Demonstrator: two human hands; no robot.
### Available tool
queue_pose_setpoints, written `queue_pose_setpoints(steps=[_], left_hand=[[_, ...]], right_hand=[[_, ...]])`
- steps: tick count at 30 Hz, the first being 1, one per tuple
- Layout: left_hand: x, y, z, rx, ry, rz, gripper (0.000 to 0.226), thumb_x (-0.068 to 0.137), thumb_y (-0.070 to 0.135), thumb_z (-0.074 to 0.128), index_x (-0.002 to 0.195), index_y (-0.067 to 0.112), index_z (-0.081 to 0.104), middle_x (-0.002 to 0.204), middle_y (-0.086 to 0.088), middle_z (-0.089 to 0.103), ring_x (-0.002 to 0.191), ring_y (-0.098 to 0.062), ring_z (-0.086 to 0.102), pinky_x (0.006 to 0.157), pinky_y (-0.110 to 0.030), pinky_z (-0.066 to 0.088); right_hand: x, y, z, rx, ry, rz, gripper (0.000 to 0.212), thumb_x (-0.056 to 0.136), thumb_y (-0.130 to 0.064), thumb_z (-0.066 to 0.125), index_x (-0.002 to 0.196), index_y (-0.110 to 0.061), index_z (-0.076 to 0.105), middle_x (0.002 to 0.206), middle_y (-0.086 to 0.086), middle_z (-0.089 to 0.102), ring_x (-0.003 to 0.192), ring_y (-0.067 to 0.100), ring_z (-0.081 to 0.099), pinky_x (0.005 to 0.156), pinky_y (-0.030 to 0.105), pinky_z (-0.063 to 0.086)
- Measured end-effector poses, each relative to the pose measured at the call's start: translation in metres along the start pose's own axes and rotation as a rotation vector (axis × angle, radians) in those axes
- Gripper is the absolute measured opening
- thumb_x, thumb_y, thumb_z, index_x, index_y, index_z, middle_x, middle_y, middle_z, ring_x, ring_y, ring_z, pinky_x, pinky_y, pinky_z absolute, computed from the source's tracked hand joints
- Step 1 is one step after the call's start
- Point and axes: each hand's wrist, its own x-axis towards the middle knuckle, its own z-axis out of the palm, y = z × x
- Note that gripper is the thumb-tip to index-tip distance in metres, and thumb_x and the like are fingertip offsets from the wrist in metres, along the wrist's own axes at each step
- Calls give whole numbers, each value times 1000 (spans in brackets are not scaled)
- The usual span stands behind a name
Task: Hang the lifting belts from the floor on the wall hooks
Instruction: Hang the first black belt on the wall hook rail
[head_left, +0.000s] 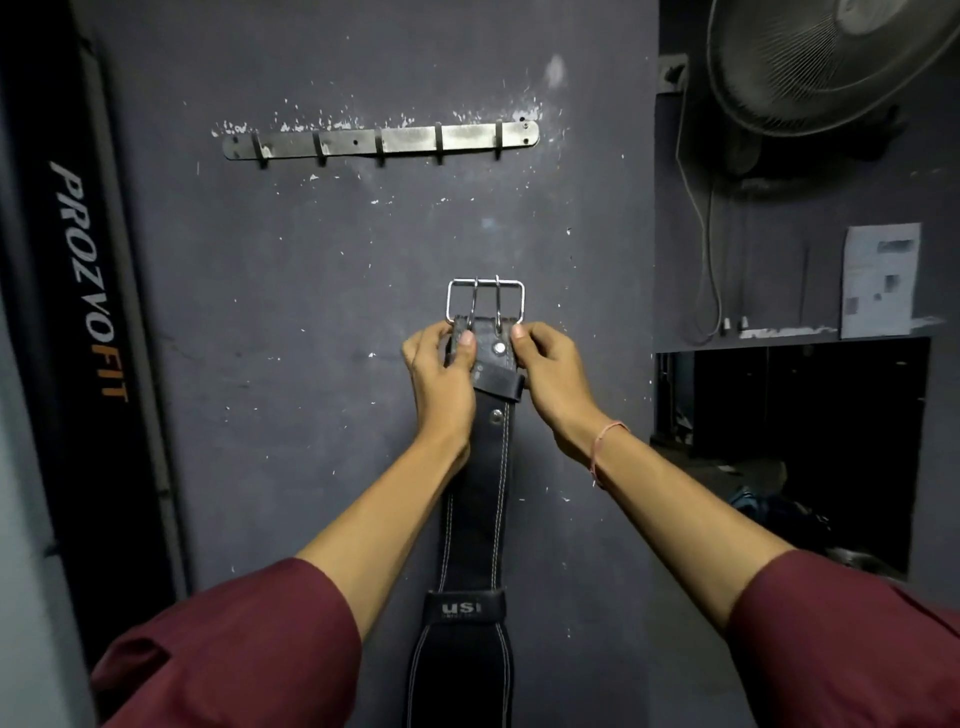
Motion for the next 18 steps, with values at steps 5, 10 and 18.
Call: queue_pose_setpoints(steps=[5, 10, 18], left_hand=[[26, 1, 28, -36, 20, -6, 17, 101, 6, 52, 117, 8, 57, 102, -3, 66, 91, -12, 62, 82, -18, 52], [54, -2, 49, 37, -1, -2, 22, 98, 16, 53, 112, 2, 61, 104, -19, 70, 94, -28, 66, 93, -49, 54], [132, 17, 73, 322, -102, 165, 33, 85, 35, 63, 62, 11, 62, 57, 6, 64, 63, -19, 62, 65, -42, 52]], right_hand=[[32, 0, -4, 25, 58, -103, 41, 94, -41, 53, 76, -5, 61, 77, 20, 64, 71, 24, 56, 70, 47, 52], [68, 3, -2, 43, 41, -106, 36, 102, -26, 47, 67, -19, 42, 61, -8, 41, 59, 10, 36, 62, 32, 33], [153, -10, -2, -100, 199, -187, 38, 104, -32, 42, 68, -18, 43, 70, 2, 53, 75, 26, 50, 67, 40, 37]])
